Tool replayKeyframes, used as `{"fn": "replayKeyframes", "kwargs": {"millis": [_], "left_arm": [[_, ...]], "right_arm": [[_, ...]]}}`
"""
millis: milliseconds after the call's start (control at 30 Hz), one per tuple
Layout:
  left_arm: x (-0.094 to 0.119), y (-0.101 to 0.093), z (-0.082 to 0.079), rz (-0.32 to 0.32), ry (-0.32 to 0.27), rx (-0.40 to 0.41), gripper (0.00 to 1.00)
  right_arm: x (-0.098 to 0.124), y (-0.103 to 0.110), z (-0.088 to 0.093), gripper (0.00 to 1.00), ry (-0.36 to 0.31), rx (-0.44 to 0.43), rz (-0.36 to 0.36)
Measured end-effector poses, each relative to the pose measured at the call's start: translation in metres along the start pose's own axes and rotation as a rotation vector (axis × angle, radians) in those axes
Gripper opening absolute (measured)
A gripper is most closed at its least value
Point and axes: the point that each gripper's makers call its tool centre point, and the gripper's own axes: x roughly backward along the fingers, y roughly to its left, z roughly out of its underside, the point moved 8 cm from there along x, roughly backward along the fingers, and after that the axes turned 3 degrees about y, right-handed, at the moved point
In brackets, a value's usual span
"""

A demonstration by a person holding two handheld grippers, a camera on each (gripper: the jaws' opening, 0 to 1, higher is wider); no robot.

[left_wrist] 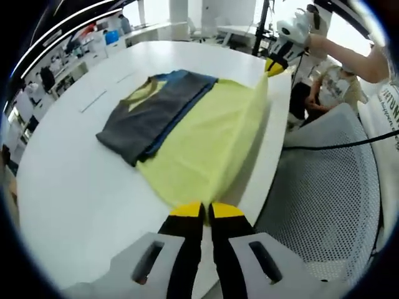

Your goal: Fold the garment on the visible template until the final outline fits inside the template.

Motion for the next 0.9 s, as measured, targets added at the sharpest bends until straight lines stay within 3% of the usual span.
{"fn": "replayKeyframes", "kwargs": {"millis": [533, 900], "left_arm": [[0.002, 0.028, -0.021, -0.011, -0.043, 0.019, 0.01], [0.001, 0.045, -0.030, -0.038, -0.038, 0.035, 0.01]], "right_arm": [[0.000, -0.025, -0.018, 0.00, -0.012, 0.020, 0.056], [0.002, -0.041, -0.031, 0.00, -0.011, 0.057, 0.083]]}}
